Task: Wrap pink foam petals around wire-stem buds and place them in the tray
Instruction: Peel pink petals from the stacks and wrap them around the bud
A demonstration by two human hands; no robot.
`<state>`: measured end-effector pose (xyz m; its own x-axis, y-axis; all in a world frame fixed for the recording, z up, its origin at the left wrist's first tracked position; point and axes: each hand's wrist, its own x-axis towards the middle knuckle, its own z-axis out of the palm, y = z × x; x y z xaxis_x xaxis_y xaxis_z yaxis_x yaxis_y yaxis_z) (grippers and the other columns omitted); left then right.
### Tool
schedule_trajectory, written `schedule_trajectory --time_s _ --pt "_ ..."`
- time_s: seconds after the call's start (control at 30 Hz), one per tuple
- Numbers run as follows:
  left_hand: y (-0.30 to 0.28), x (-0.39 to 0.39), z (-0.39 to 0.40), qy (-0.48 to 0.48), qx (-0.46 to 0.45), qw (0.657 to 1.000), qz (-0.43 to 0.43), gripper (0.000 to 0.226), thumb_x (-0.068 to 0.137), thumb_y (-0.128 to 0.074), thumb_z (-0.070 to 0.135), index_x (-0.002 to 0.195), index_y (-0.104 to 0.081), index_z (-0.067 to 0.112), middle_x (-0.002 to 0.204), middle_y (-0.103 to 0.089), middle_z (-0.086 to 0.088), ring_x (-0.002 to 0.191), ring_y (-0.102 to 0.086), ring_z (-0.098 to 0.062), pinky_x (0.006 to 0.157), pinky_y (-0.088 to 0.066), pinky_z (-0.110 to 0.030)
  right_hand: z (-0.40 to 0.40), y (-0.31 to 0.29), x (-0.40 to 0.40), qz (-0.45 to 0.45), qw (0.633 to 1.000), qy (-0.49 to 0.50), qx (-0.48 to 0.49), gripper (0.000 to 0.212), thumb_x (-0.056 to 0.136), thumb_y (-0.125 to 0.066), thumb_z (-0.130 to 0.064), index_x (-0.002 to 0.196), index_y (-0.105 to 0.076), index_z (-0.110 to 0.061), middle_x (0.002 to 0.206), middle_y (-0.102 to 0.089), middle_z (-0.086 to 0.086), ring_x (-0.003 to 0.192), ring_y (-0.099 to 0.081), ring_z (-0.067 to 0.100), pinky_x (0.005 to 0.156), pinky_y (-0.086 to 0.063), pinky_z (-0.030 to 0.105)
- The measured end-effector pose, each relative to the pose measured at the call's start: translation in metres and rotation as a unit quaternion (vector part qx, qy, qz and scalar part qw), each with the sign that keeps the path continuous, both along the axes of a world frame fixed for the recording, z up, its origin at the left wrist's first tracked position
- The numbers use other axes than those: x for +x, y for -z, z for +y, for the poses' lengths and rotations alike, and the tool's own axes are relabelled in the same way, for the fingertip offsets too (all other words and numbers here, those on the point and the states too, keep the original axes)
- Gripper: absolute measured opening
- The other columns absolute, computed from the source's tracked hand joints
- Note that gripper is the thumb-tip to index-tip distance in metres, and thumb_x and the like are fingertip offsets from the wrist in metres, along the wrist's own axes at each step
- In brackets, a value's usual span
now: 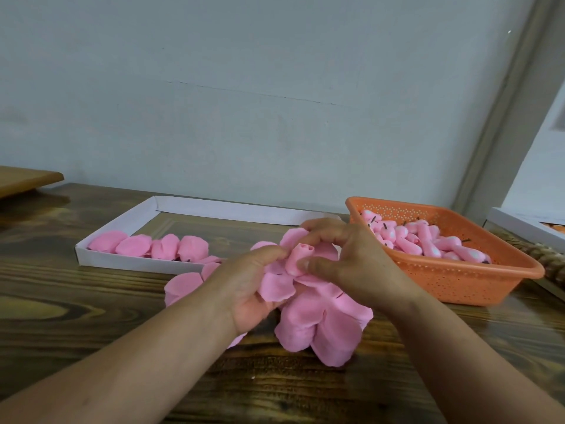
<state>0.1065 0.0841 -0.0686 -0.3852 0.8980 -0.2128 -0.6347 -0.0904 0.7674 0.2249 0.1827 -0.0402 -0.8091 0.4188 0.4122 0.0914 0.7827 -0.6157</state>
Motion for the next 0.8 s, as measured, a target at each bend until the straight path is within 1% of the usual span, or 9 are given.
schedule_trajectory --time_s 0.07,0.17,0.3,0.37,0.43,0.5,0.6,0.7,0.8 --pt "0.0001 0.0008 -0.0001 -0.008 -0.022 1.000 -0.007 0.017 0.088 -0.061 0.003 0.104 -0.065 0.001 0.081 -0.073 -0.015 0.059 -0.069 -0.020 0.050 -0.058 -0.032 -0.0030 0.0007 -0.0002 -0.008 1.000 -0.017 -0.016 0.015 0.076 -0.075 -0.011 0.083 -0.070 -0.024 0.108 -0.052 -0.026 0.100 -0.049 -0.017 0.076 -0.028 -0.008" --pt "0.0017 0.0009 -0.0006 -0.034 -0.047 0.998 -0.012 0.021 0.088 -0.063 0.006 0.107 -0.060 0.001 0.080 -0.074 -0.018 0.059 -0.071 -0.024 0.048 -0.058 -0.039 -0.0059 0.0041 -0.0019 -0.033 0.999 -0.027 0.022 0.020 0.078 -0.073 -0.015 0.076 -0.066 -0.035 0.107 -0.046 -0.033 0.102 -0.048 -0.015 0.075 -0.035 -0.001" --pt "0.0025 0.0007 -0.0022 -0.043 -0.038 0.998 -0.017 0.019 0.087 -0.062 0.004 0.106 -0.059 0.000 0.076 -0.073 -0.018 0.061 -0.072 -0.025 0.051 -0.059 -0.040 -0.0060 0.0060 -0.0047 -0.049 0.997 -0.024 0.045 0.011 0.081 -0.070 -0.019 0.079 -0.069 -0.030 0.111 -0.048 -0.025 0.105 -0.049 -0.007 0.077 -0.036 0.007" --pt "0.0027 0.0010 -0.0021 -0.049 -0.027 0.998 -0.015 0.018 0.088 -0.062 0.006 0.106 -0.061 0.000 0.079 -0.074 -0.017 0.063 -0.072 -0.023 0.051 -0.058 -0.038 -0.0058 0.0059 -0.0057 -0.040 0.999 -0.019 0.032 0.015 0.080 -0.072 -0.017 0.078 -0.068 -0.031 0.108 -0.050 -0.024 0.101 -0.050 -0.007 0.076 -0.036 0.004" --pt "0.0017 0.0019 -0.0016 -0.043 -0.005 0.999 -0.011 0.013 0.090 -0.058 0.008 0.100 -0.064 0.001 0.081 -0.074 -0.015 0.064 -0.072 -0.021 0.050 -0.058 -0.035 -0.0064 0.0048 -0.0054 0.006 1.000 -0.007 -0.004 0.016 0.078 -0.073 -0.010 0.078 -0.068 -0.025 0.101 -0.057 -0.014 0.092 -0.054 -0.003 0.073 -0.035 -0.001" --pt "-0.0001 0.0037 -0.0016 -0.036 0.011 0.999 -0.001 0.014 0.092 -0.056 0.009 0.098 -0.067 0.002 0.087 -0.074 -0.015 0.067 -0.072 -0.020 0.051 -0.057 -0.033 -0.0069 0.0024 -0.0035 0.049 0.999 0.013 -0.002 0.020 0.076 -0.074 -0.005 0.074 -0.065 -0.022 0.094 -0.062 -0.003 0.089 -0.058 0.006 0.073 -0.026 -0.008" --pt "-0.0021 0.0051 -0.0030 -0.027 0.025 0.999 0.016 0.019 0.091 -0.055 0.009 0.106 -0.065 0.002 0.095 -0.074 -0.016 0.075 -0.071 -0.021 0.061 -0.059 -0.035 -0.0068 -0.0009 -0.0017 0.053 0.998 0.017 0.001 0.029 0.076 -0.073 -0.005 0.069 -0.059 -0.030 0.090 -0.064 -0.001 0.087 -0.059 0.008 0.072 -0.023 -0.011" --pt "-0.0043 0.0067 -0.0054 -0.004 0.042 0.998 0.040 0.026 0.083 -0.052 -0.002 0.106 -0.064 -0.003 0.105 -0.070 -0.020 0.088 -0.068 -0.027 0.077 -0.059 -0.041 -0.0056 0.0000 -0.0002 0.069 0.997 0.005 -0.043 0.031 0.076 -0.072 -0.003 0.080 -0.059 -0.031 0.082 -0.061 -0.008 0.076 -0.057 0.002 0.069 -0.041 0.004" --pt "-0.0042 0.0100 -0.0069 0.011 0.046 0.995 0.091 0.027 0.081 -0.054 -0.011 0.105 -0.065 -0.006 0.104 -0.071 -0.021 0.091 -0.070 -0.027 0.080 -0.058 -0.040 -0.0034 0.0010 0.0012 0.095 0.992 -0.003 -0.080 0.042 0.076 -0.071 0.001 0.094 -0.055 -0.034 0.078 -0.059 -0.010 0.069 -0.055 -0.002 0.067 -0.046 0.011"
